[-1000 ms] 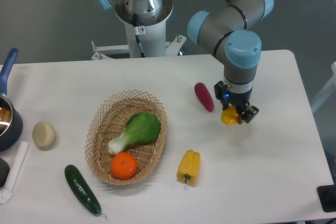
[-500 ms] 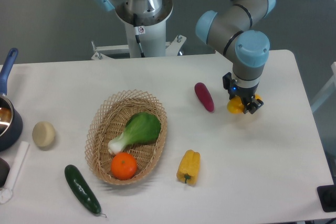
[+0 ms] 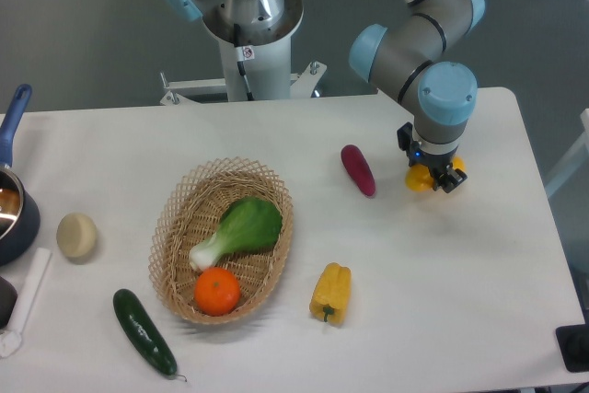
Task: Place the mango on the table
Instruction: 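Carry the held yellow mango past the purple eggplant and lower it, then open the gripper to release the mango onto the table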
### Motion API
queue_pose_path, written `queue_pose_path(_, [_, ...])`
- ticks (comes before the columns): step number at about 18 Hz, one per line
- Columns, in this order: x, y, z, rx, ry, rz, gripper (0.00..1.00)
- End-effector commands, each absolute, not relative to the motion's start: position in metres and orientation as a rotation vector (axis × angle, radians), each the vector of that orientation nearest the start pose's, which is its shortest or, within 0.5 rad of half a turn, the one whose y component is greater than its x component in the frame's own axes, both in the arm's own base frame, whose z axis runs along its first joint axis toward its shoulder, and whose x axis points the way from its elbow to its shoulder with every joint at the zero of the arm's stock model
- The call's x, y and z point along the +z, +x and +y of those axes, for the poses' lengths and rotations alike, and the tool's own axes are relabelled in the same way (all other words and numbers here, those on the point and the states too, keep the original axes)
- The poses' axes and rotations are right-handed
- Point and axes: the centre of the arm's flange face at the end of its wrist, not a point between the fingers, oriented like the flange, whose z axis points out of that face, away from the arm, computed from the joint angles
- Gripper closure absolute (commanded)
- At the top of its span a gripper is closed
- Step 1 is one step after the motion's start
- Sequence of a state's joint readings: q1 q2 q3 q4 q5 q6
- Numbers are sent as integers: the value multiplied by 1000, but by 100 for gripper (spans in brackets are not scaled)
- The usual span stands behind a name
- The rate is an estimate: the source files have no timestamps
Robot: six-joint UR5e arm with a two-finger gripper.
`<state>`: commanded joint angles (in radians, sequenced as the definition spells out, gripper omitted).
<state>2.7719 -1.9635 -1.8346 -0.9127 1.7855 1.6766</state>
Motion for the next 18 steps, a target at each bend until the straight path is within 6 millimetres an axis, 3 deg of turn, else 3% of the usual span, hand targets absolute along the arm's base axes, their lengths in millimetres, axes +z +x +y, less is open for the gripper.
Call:
queue_pose_path(1, [218, -494, 312, 48, -3260, 790, 41])
queue_pose_path(2, [219, -494, 312, 52, -3256, 791, 25])
queue_pose_path(5, [225, -495, 313, 75, -3256, 789, 0])
queue_pose_path(11, [255, -504, 322, 179, -3220, 731, 0])
queue_pose_path(15, [308, -519, 334, 311, -3070, 670, 0])
queue_pose_path(18, [355, -530, 328, 432, -3028, 561, 0])
